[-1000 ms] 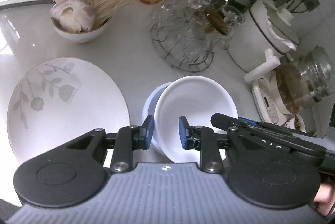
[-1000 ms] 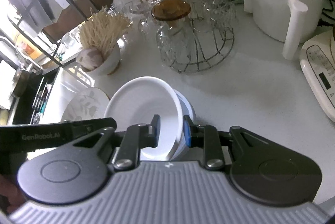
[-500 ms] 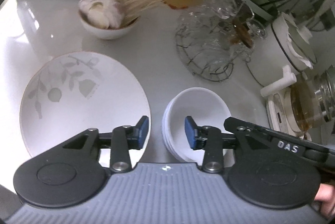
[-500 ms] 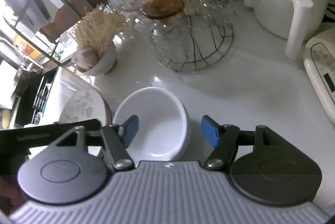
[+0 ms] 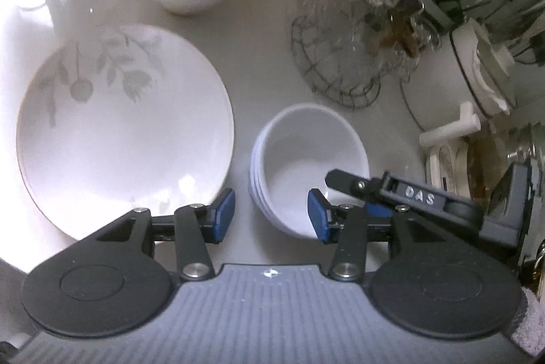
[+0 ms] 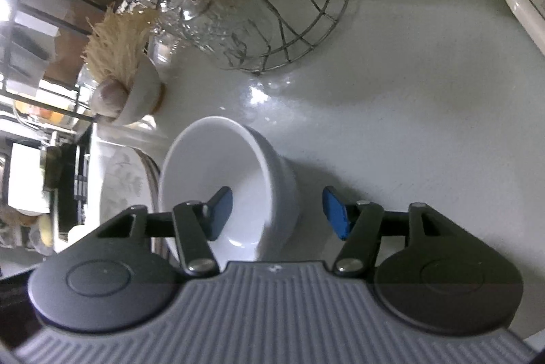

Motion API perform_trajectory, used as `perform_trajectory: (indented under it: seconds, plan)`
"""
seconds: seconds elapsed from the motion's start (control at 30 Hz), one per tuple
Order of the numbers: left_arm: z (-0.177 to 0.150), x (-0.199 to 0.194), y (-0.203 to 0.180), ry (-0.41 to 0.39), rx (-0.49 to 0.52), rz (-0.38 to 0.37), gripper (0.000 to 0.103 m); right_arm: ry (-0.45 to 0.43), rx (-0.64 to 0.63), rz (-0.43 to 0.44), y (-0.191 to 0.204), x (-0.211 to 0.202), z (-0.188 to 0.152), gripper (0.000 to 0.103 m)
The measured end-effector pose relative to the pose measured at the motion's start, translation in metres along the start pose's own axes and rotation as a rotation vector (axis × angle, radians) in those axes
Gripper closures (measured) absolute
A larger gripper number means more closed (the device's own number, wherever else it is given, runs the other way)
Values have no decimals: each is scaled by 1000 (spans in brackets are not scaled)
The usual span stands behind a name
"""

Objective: Organize plates and bowls
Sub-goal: 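Lower the ceramic bowl into the nested plastic bowls and open both grippers, then close both grippers on the rim of the nested bowl stack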

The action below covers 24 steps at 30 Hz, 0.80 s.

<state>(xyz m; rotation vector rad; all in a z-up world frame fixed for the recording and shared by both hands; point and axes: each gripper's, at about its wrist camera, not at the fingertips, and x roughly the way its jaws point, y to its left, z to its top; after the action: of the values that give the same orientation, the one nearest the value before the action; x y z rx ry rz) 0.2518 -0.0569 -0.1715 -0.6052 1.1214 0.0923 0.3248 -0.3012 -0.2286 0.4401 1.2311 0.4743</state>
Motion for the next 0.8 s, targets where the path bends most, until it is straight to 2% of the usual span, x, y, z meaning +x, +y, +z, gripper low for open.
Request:
perform_trajectory:
  seconds: [0.17, 0.3, 0.37, 0.57, 0.8]
  plan:
    - [-11, 5, -2, 14, -14, 11, 46, 26, -7, 22, -4, 6, 2, 52]
    - [-12, 3, -1, 11, -22, 18, 45, 61, -4, 58, -5, 15, 2, 62]
    - [-9, 1, 0, -5, -33, 39, 45, 63, 15, 52, -5, 17, 2, 71]
    - [-4, 2, -1, -24, -29, 60, 45, 43, 23, 27, -1, 16, -2, 77]
    - [-7, 13, -11, 12, -1, 43, 45, 29, 15, -22, -8, 3, -5, 81]
